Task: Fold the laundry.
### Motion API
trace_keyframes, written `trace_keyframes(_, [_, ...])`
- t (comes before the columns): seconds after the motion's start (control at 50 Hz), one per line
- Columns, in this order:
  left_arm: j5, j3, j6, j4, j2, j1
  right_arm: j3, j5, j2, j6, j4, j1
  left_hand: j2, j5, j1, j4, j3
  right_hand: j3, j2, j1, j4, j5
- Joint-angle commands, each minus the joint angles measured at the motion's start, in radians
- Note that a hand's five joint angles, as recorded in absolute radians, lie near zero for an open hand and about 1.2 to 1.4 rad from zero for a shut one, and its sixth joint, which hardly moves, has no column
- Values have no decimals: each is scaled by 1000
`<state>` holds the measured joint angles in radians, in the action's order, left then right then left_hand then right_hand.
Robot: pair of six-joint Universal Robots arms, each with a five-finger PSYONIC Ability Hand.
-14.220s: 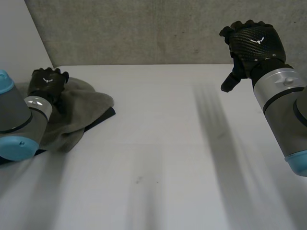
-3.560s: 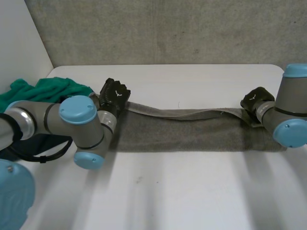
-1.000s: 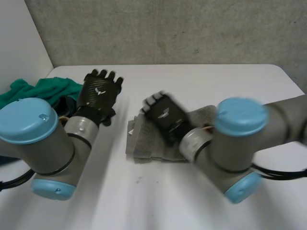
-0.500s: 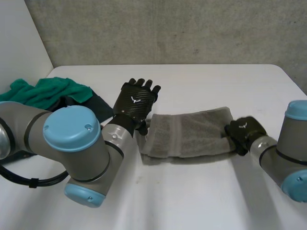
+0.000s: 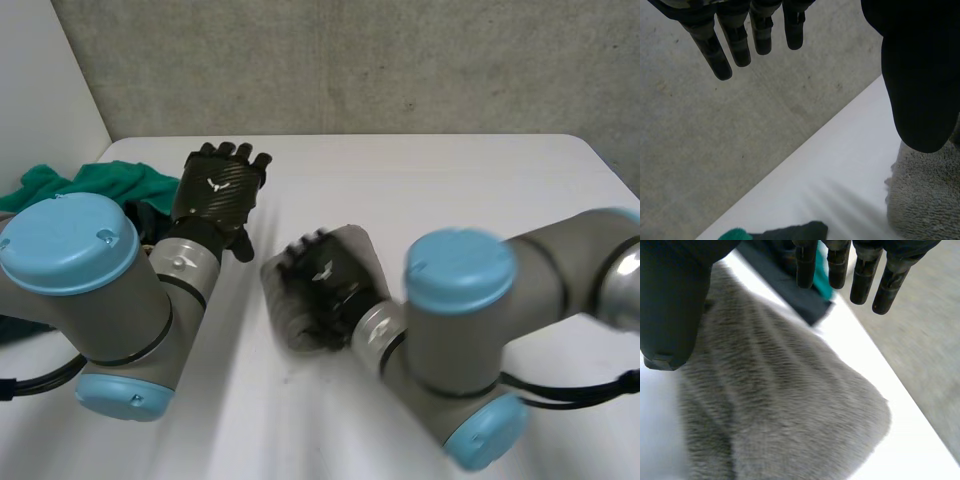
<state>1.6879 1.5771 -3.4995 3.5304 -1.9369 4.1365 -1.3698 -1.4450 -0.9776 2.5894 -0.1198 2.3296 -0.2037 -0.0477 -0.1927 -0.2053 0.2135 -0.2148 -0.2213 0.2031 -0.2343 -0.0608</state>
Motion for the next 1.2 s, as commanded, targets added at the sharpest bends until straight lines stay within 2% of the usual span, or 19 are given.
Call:
trace_keyframes(0.02, [-10,-72,66,-5,-17,-99,-18,-3,-142,429,17,-237,17,35,6,18,-26,40,47,-29,60,61])
trace_keyframes(0.08, [-8,-89,126,-43,-34,-136,6,14,-122,494,71,-246,-13,6,-24,-11,3,40,47,-29,60,61])
trace_keyframes(0.2, [-1,-121,195,-175,-114,-147,116,28,3,463,192,-246,-16,3,-27,-14,6,40,47,-29,60,61])
trace_keyframes(0.38, [3,-201,186,-372,-272,-130,255,48,172,449,287,-246,-16,3,-27,-14,6,40,47,-29,60,61])
trace_keyframes(0.44, [3,-218,163,-406,-303,-101,288,38,223,385,319,-246,-16,3,-27,-14,6,40,47,-29,60,61])
trace_keyframes(0.56, [-13,-226,74,-413,-310,-42,287,-7,215,246,324,-246,-16,3,-27,-14,6,40,47,-29,60,61])
trace_keyframes(0.66, [-31,-246,43,-412,-266,-44,227,-38,120,256,279,-246,8,26,-3,9,-18,40,47,-29,60,61])
trace_keyframes(0.78, [-158,-287,51,-407,-137,-33,14,-60,-45,343,97,-260,-1,18,-12,1,-9,40,47,-29,60,61])
trace_keyframes(0.86, [-237,-325,69,-416,-83,-33,-106,-69,-133,438,49,-260,-19,0,-30,-17,9,40,47,-29,60,61])
trace_keyframes(1.04, [-434,-393,114,-550,-34,4,-268,-51,-150,635,39,-256,-33,-15,-44,-32,24,40,47,-29,60,61])
trace_keyframes(1.2, [-462,-402,131,-571,-33,8,-284,-48,-75,687,-23,-246,-30,-12,-41,-29,21,40,47,-29,60,61])
